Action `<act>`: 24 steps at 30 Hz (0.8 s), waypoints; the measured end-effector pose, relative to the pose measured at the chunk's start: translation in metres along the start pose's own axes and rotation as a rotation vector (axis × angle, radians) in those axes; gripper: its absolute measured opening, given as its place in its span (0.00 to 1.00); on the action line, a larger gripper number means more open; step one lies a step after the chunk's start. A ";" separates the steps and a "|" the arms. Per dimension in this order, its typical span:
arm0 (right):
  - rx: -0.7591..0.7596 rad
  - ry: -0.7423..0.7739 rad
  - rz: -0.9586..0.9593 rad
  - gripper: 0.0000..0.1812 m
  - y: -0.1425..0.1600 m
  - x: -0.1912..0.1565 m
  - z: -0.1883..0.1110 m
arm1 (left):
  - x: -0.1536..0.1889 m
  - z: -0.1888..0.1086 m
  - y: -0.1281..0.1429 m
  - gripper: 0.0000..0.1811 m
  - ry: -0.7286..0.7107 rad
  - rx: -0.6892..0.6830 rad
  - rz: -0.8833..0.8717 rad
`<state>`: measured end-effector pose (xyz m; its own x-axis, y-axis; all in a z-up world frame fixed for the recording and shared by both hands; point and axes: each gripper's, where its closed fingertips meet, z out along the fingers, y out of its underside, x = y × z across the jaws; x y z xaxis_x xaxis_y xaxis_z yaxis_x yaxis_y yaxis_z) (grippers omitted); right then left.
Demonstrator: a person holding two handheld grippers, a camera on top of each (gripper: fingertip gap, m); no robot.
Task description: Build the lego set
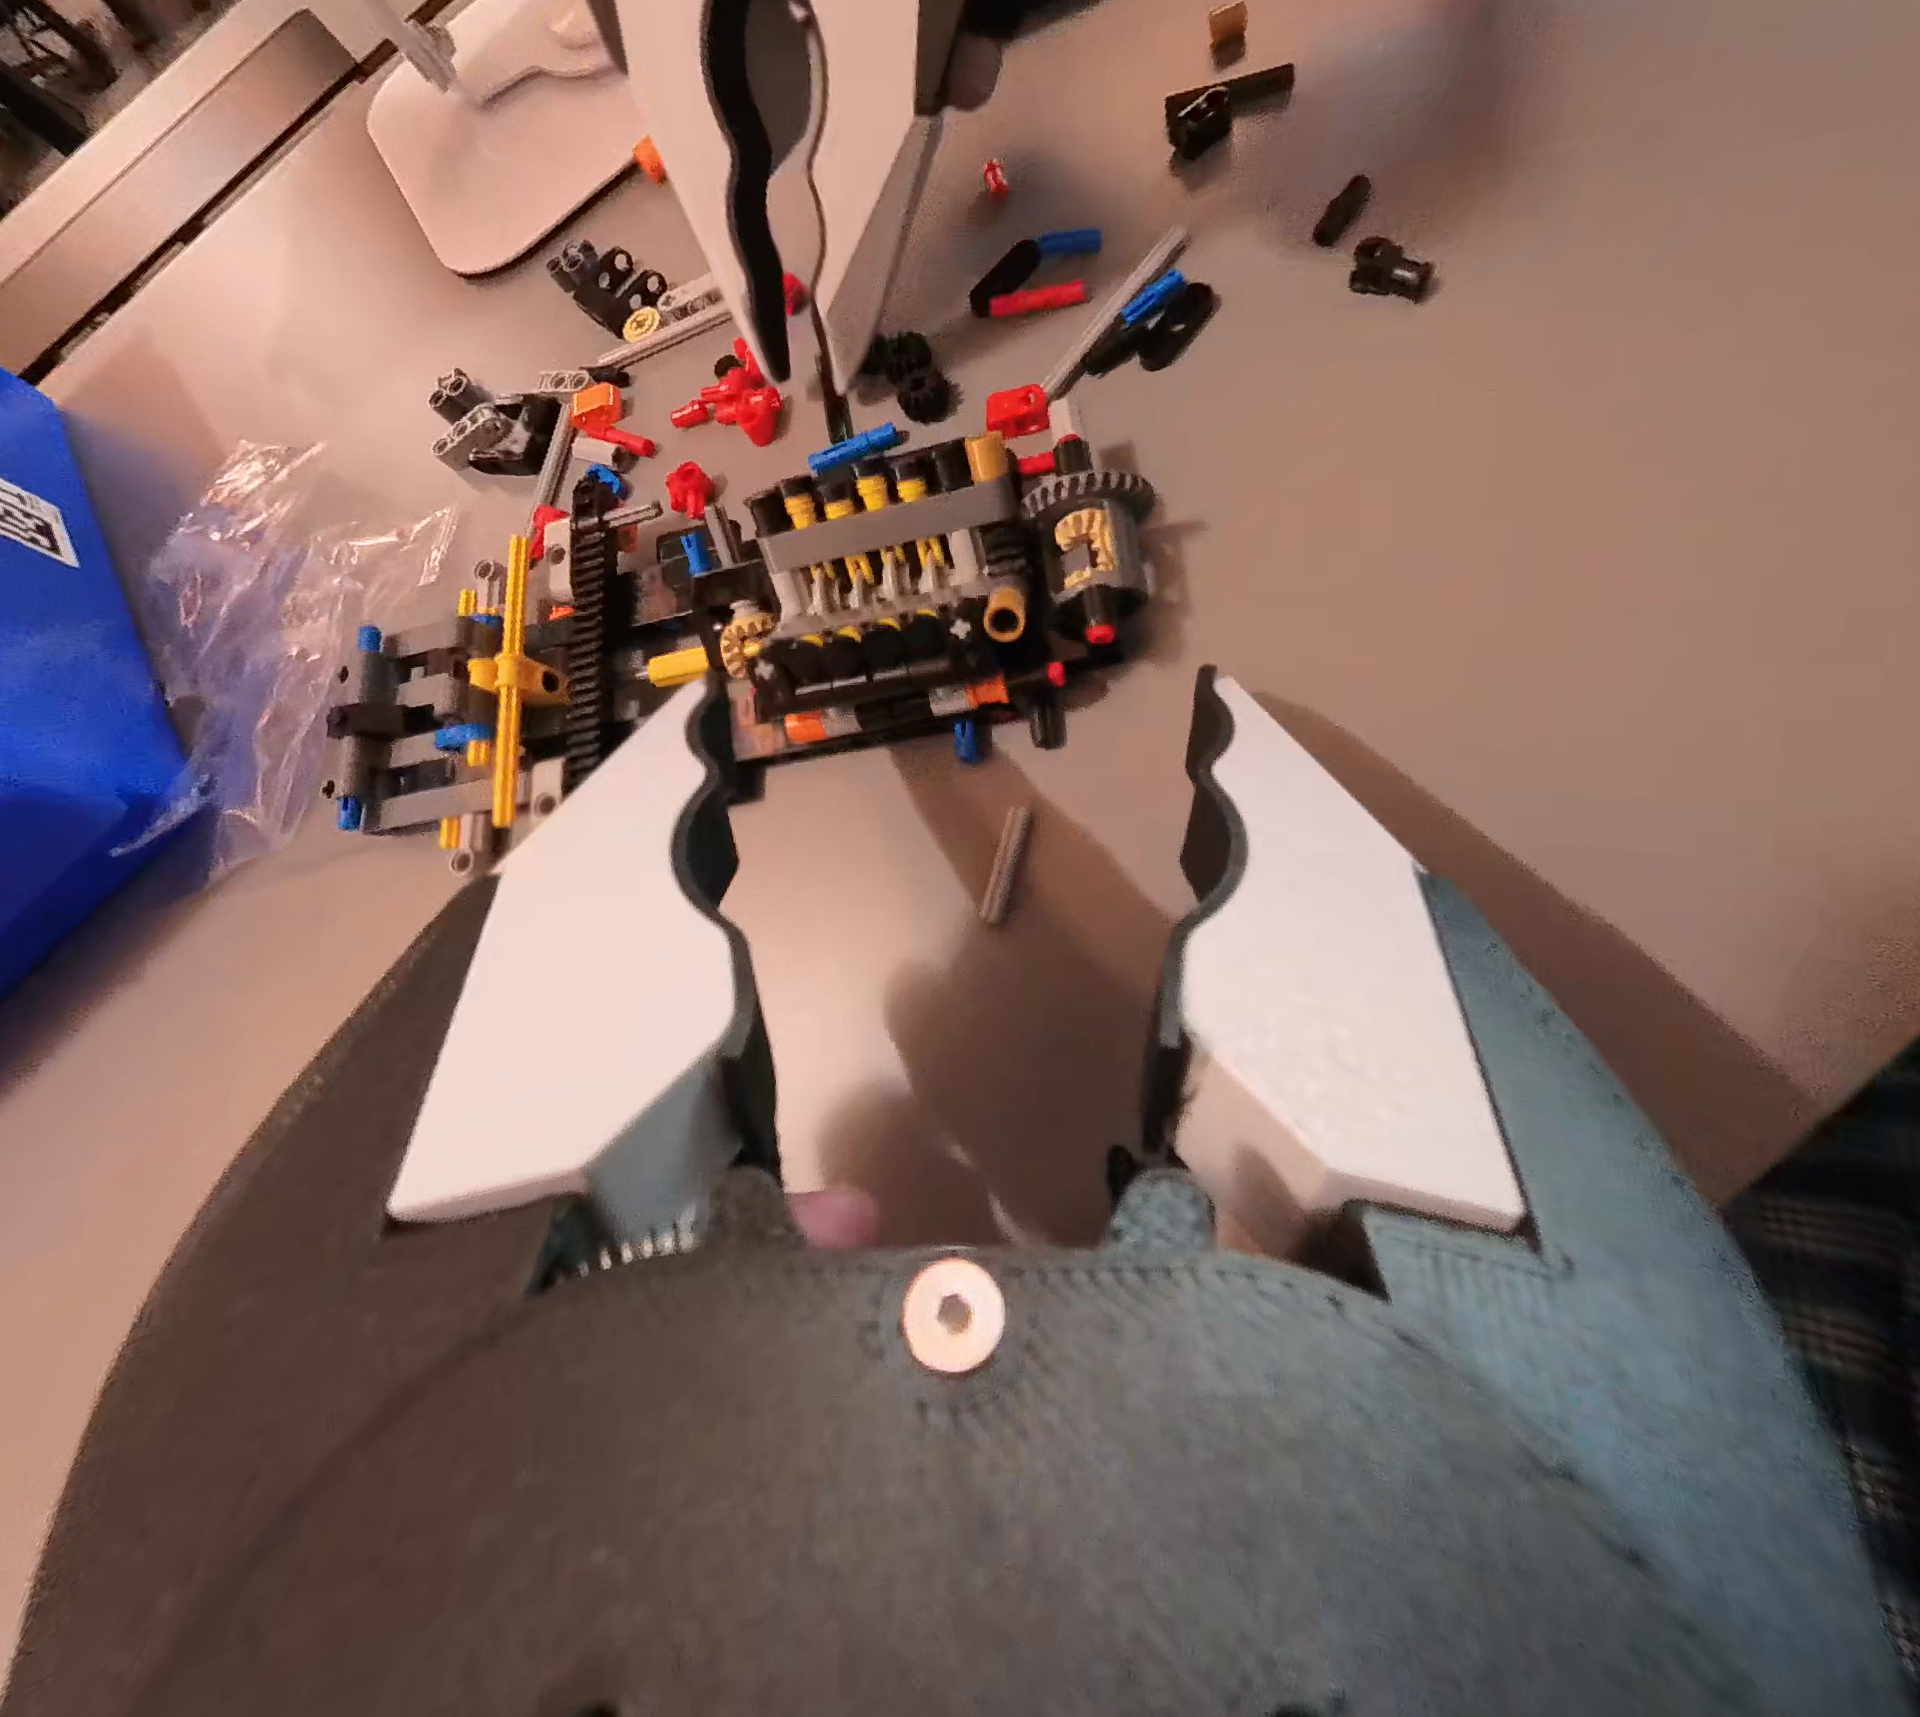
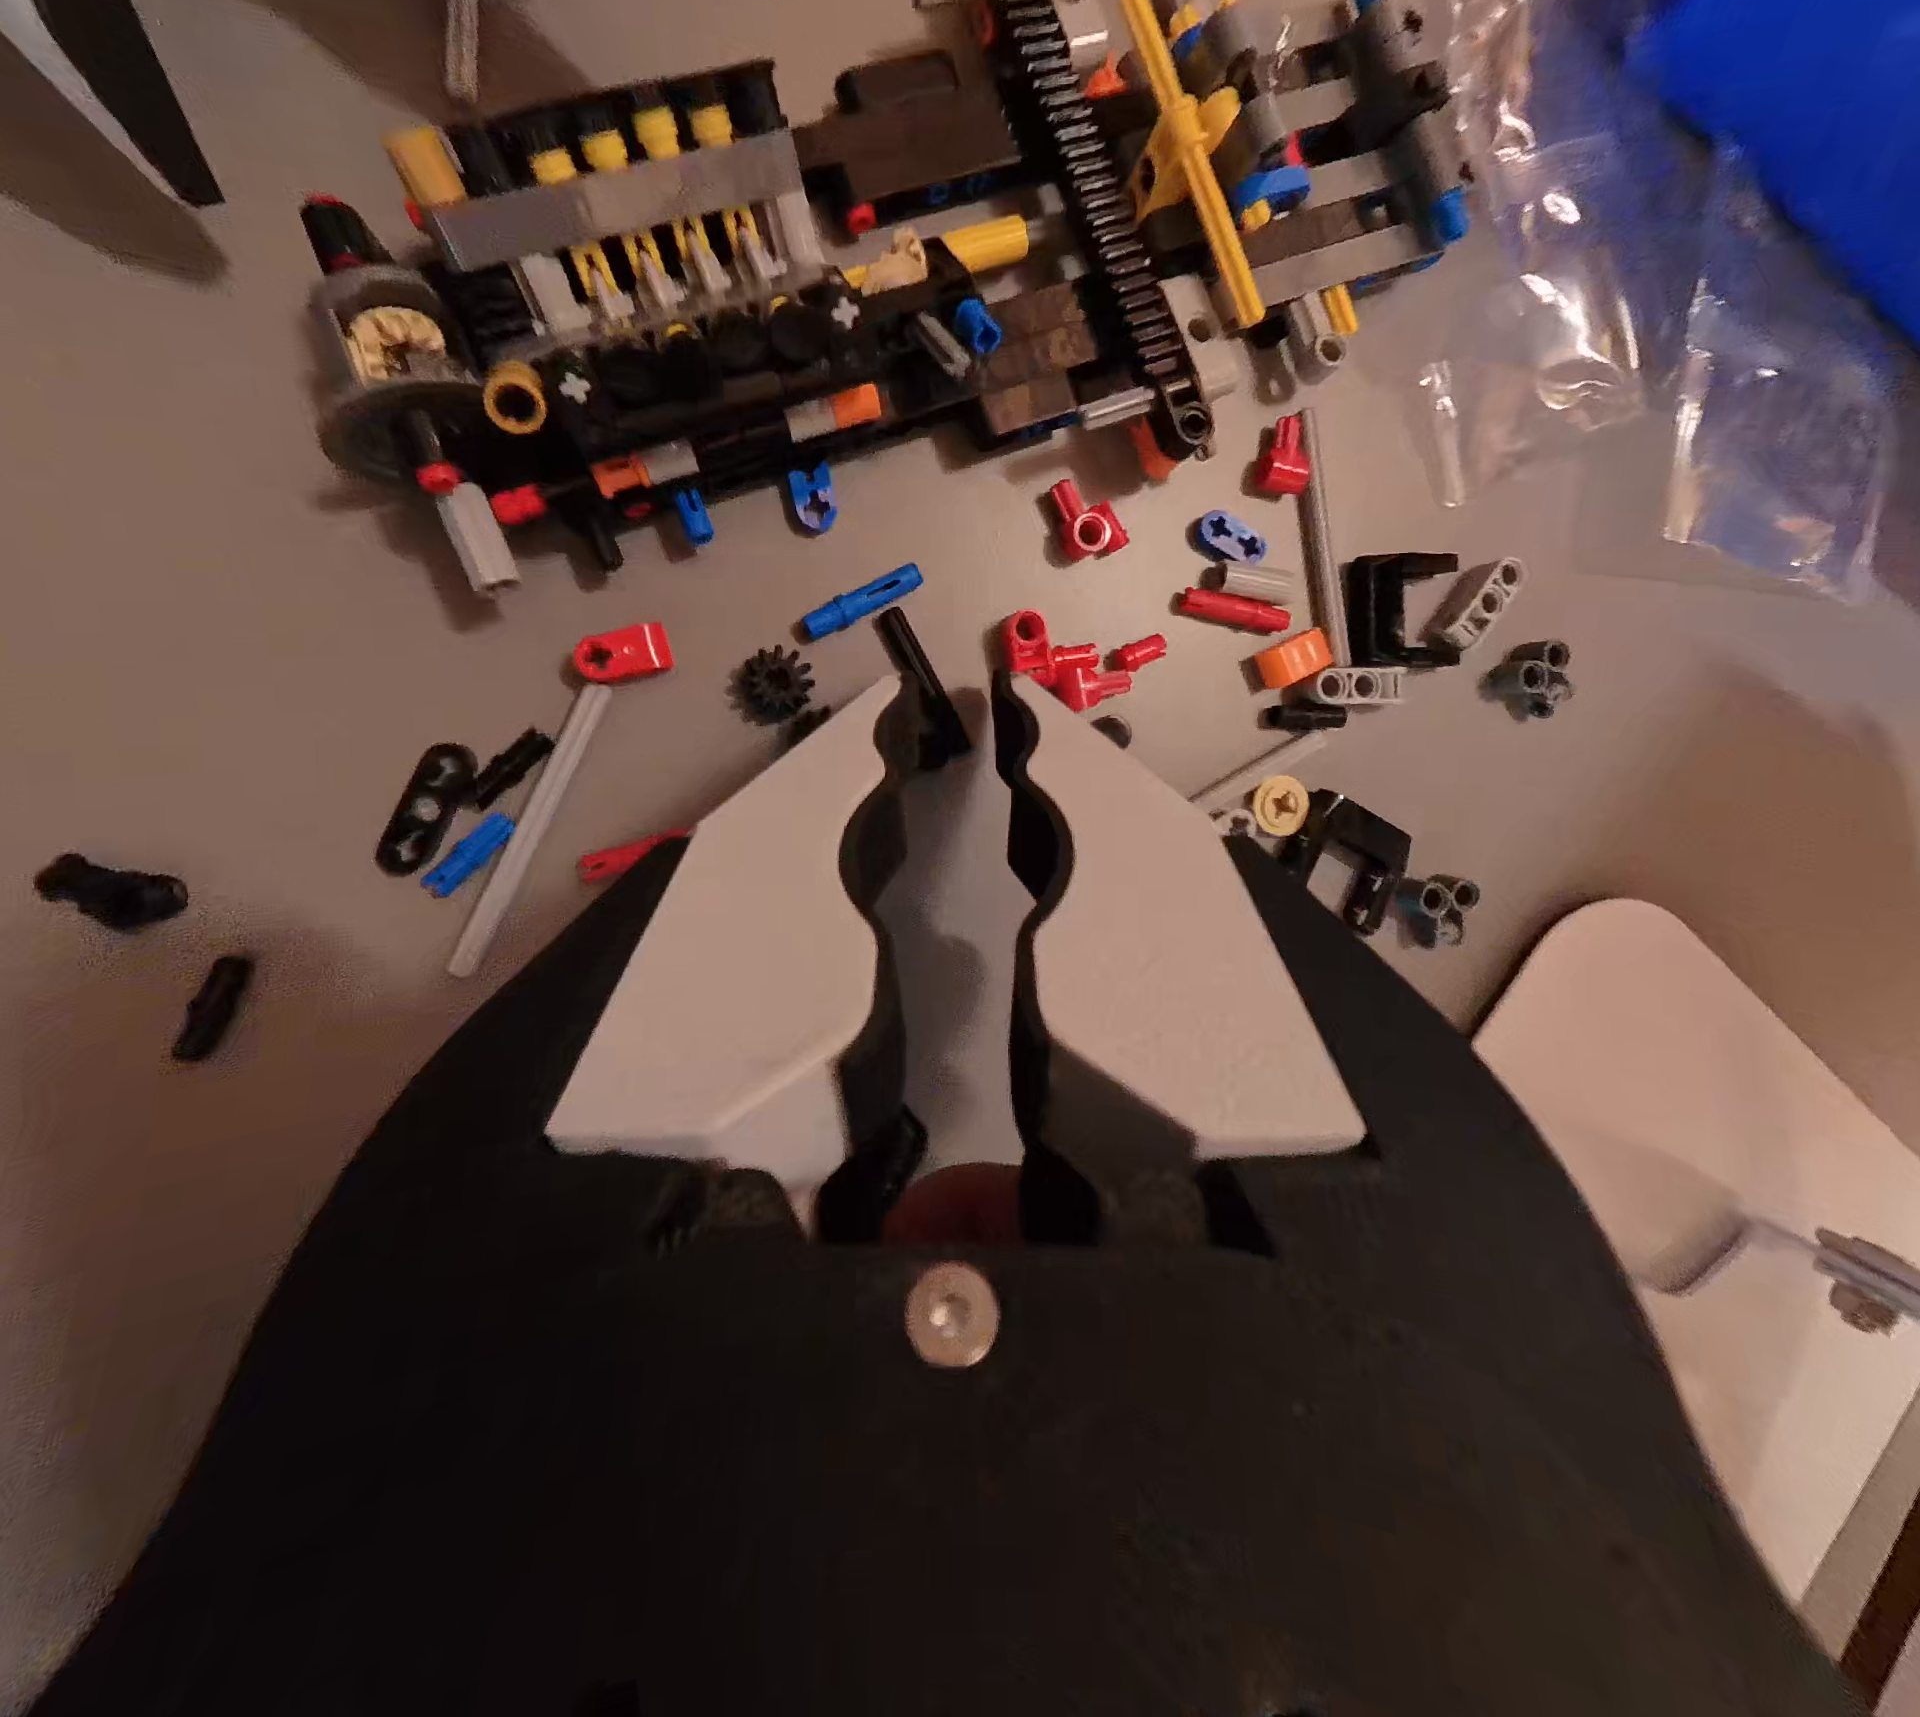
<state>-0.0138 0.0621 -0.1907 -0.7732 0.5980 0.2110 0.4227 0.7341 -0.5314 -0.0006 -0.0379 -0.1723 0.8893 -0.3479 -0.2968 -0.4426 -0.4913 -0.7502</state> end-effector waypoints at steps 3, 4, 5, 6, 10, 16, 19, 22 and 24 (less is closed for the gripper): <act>0.003 -0.064 0.005 0.04 0.000 -0.003 0.003 | -0.003 0.007 -0.002 0.47 0.001 -0.010 -0.024; 0.005 -0.083 0.017 0.01 0.001 -0.004 0.004 | -0.004 0.010 -0.001 0.47 0.004 -0.023 -0.028; 0.008 -0.098 0.031 0.00 0.001 -0.005 0.004 | -0.004 0.012 0.000 0.47 0.002 -0.030 -0.028; 0.012 -0.107 0.044 0.00 0.001 -0.005 0.004 | -0.004 0.014 0.001 0.46 0.004 -0.032 -0.027; 0.053 -0.098 0.071 0.00 0.000 -0.010 0.001 | -0.005 0.017 0.001 0.42 -0.008 -0.033 -0.022; 0.139 -0.020 0.115 0.00 -0.012 -0.010 -0.018 | -0.006 0.015 0.002 0.42 0.004 -0.031 -0.014; 0.167 0.013 0.108 0.00 -0.019 -0.017 -0.031 | -0.009 0.012 0.006 0.42 0.014 -0.039 -0.006; 0.174 0.019 0.085 0.00 -0.028 -0.034 -0.039 | -0.010 0.005 0.012 0.42 0.047 -0.053 0.037; 0.163 0.024 0.050 0.00 -0.034 -0.050 -0.038 | -0.011 -0.001 0.017 0.42 0.073 -0.063 0.063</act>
<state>0.0287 0.0191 -0.1518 -0.7411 0.6411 0.1996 0.3760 0.6426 -0.6676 -0.0182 -0.0433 -0.1813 0.8496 -0.4360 -0.2967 -0.5059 -0.5148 -0.6922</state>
